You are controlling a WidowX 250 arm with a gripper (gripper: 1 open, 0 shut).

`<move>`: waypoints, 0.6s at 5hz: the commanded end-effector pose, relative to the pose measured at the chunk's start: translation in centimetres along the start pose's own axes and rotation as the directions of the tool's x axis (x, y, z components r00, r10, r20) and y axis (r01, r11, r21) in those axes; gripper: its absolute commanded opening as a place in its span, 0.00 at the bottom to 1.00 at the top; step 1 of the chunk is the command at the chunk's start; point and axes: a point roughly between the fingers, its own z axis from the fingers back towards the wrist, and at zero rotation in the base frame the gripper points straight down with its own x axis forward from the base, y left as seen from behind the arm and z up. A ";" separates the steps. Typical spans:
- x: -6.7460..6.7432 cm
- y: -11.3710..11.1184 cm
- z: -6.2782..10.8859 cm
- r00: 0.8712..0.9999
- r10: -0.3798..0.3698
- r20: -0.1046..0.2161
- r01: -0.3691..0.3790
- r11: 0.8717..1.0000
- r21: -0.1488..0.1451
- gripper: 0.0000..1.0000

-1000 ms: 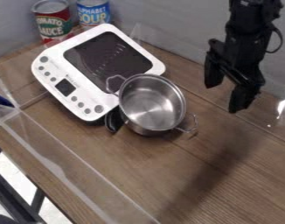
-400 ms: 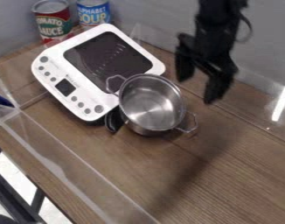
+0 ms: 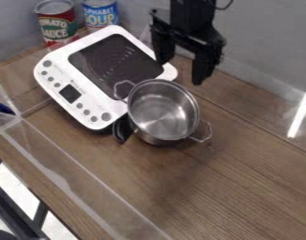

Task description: Put silver pot on the white and black stove top

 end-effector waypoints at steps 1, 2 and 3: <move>-0.8 0.4 1.8 0.996 0.080 0.049 -0.080 0.997 0.006 1.00; -1.1 0.3 1.2 0.995 0.092 0.033 -0.093 0.996 0.006 1.00; -1.4 0.2 0.7 0.994 0.106 0.016 -0.107 0.994 0.007 1.00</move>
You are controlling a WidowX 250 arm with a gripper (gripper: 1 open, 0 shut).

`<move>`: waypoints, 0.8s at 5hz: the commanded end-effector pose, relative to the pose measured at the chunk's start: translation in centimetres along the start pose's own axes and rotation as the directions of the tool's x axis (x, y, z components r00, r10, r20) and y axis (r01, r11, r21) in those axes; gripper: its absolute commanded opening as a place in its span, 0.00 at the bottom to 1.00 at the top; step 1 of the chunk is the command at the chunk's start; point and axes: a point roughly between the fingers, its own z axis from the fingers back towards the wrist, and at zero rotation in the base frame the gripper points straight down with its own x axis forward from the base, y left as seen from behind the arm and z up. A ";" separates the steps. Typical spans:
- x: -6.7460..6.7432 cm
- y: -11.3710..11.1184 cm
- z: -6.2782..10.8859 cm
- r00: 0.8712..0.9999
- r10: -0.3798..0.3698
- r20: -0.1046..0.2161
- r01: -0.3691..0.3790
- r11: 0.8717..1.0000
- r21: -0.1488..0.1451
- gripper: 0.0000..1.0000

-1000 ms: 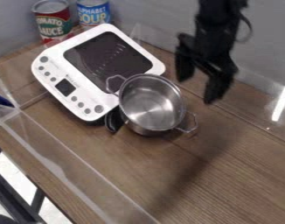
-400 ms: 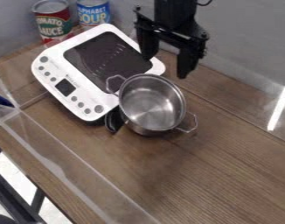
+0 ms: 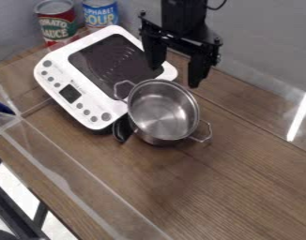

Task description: Put silver pot on the white and black stove top

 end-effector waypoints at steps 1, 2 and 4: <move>-0.1 0.3 0.2 1.000 0.020 0.015 -0.020 1.000 0.009 1.00; -0.4 0.2 -0.3 1.000 0.031 -0.002 -0.031 0.999 0.010 1.00; -1.2 0.1 -1.1 0.994 0.105 -0.027 -0.105 0.994 0.012 1.00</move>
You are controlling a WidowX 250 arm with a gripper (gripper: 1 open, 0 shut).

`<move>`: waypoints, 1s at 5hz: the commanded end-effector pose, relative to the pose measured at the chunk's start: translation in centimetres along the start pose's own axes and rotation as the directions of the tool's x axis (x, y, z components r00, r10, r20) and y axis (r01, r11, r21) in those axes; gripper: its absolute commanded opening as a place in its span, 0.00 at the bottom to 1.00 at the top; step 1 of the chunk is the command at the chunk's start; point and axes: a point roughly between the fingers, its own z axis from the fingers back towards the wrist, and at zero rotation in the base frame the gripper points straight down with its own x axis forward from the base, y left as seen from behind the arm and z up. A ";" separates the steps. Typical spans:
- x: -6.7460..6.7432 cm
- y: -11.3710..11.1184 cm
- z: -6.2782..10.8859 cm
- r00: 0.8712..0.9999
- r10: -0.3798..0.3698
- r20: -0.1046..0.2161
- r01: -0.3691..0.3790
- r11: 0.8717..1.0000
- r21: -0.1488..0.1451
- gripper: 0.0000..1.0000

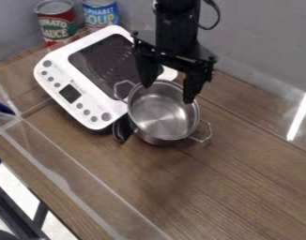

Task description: Put silver pot on the white and black stove top

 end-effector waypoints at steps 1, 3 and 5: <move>-0.1 0.1 -0.2 1.000 0.020 0.003 -0.020 1.000 0.007 1.00; -0.3 0.5 -1.8 0.990 0.140 -0.015 -0.140 0.990 0.010 1.00; -0.6 0.9 -3.5 0.952 0.305 -0.034 -0.305 0.952 0.009 1.00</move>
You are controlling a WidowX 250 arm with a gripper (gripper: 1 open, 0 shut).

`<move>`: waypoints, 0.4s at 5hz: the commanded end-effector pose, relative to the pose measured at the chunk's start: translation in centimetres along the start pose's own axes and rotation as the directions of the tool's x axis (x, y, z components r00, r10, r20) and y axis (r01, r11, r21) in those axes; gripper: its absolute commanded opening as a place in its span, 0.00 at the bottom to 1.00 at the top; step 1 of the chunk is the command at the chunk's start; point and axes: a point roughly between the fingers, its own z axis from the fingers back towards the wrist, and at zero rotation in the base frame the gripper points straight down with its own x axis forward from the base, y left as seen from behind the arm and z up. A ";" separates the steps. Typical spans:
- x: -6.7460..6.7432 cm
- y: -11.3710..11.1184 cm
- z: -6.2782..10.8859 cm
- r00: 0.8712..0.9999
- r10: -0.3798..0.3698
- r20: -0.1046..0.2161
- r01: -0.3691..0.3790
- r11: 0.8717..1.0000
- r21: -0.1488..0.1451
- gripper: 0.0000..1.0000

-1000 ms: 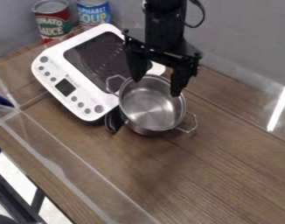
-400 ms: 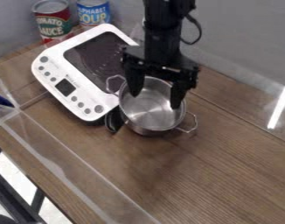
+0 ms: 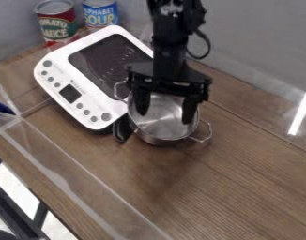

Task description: Put silver pot on the white and black stove top

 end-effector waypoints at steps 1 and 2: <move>0.2 0.5 -0.1 0.995 0.097 0.012 -0.097 0.995 -0.007 1.00; 0.2 0.7 -0.7 0.987 0.160 0.003 -0.160 0.987 -0.007 1.00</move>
